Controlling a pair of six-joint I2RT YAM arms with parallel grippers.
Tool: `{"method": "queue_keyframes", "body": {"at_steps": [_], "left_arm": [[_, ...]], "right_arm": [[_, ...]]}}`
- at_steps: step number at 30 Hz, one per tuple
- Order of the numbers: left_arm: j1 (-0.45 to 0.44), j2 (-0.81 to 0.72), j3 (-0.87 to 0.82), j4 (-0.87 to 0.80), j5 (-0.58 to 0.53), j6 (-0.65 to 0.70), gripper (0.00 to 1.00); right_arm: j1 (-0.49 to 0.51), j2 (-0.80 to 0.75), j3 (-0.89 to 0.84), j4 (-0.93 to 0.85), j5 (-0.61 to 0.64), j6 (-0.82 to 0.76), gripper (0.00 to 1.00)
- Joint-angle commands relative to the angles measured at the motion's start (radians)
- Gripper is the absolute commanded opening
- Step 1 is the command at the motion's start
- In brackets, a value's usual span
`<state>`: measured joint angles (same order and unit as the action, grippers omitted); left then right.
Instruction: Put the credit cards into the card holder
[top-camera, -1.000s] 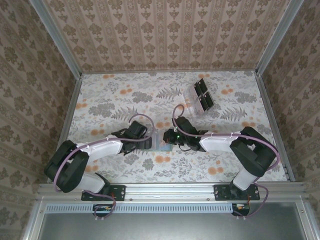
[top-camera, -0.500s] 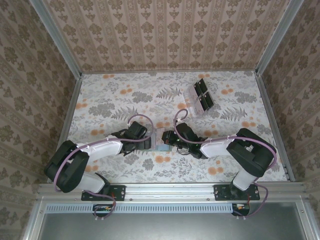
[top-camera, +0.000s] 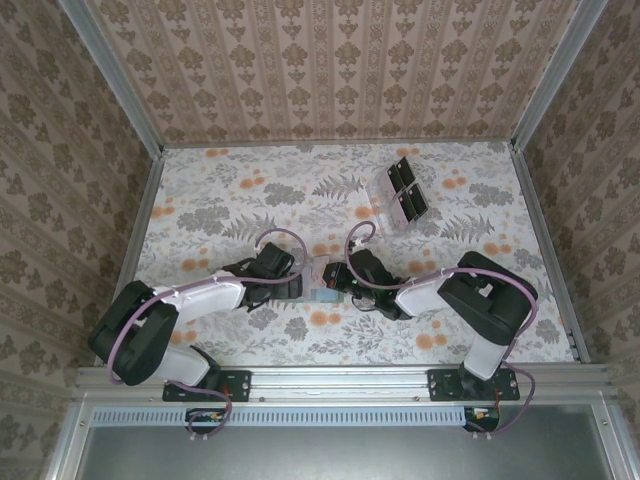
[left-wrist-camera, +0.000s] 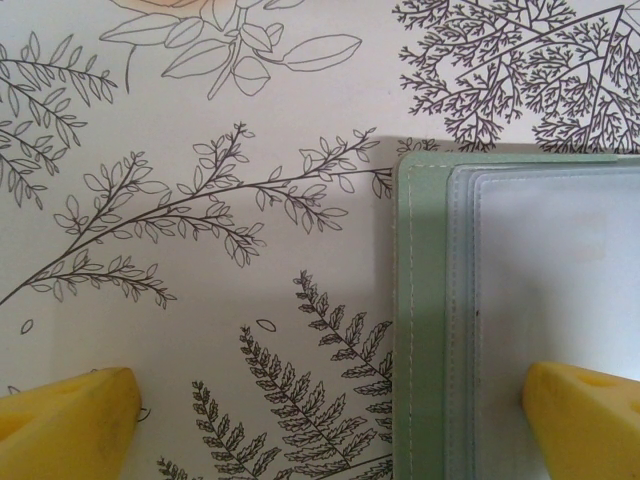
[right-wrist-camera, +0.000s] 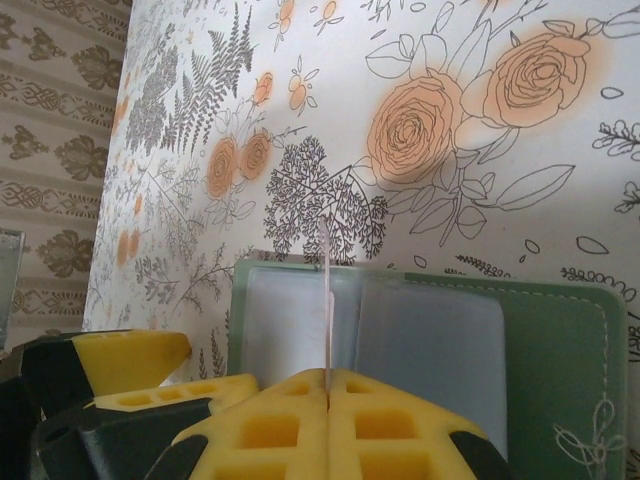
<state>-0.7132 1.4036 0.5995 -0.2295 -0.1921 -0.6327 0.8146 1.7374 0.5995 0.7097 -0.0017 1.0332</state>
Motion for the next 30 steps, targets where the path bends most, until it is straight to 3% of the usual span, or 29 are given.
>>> {"method": "queue_keyframes", "body": {"at_steps": [1,30], "left_arm": [[-0.003,0.017,-0.03,-0.037,-0.028,-0.011,1.0],[-0.005,0.014,-0.028,-0.042,-0.026,-0.01,1.0]], "right_arm": [[0.009,0.025,-0.013,0.052,0.031,0.018,0.0],[0.046,0.098,-0.098,0.209,-0.002,0.123,0.0]]}}
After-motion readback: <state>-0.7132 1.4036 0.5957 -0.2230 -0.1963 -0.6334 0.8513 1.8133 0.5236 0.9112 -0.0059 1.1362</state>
